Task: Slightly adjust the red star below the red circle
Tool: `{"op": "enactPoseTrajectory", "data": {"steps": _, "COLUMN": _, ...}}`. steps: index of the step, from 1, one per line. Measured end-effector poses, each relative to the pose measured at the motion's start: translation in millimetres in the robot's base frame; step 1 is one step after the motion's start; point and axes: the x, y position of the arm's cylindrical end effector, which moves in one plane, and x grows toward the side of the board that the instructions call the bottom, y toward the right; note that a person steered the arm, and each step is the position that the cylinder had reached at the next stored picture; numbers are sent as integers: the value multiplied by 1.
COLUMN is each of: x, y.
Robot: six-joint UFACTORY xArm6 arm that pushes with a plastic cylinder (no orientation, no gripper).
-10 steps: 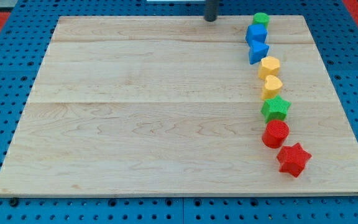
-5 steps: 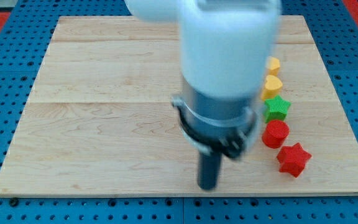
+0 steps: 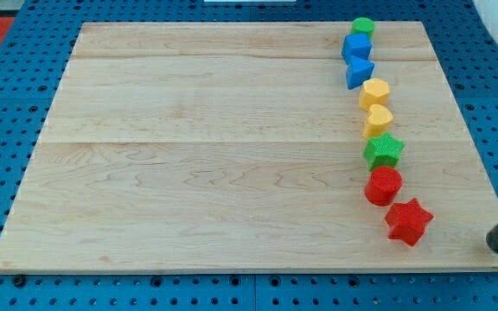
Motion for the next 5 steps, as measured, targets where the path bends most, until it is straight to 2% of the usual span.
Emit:
{"op": "enactPoseTrajectory", "data": {"steps": 1, "x": -23, "y": -11}}
{"op": "enactPoseTrajectory", "data": {"steps": 2, "x": -5, "y": -37}}
{"op": "enactPoseTrajectory", "data": {"steps": 5, "x": -7, "y": -84}}
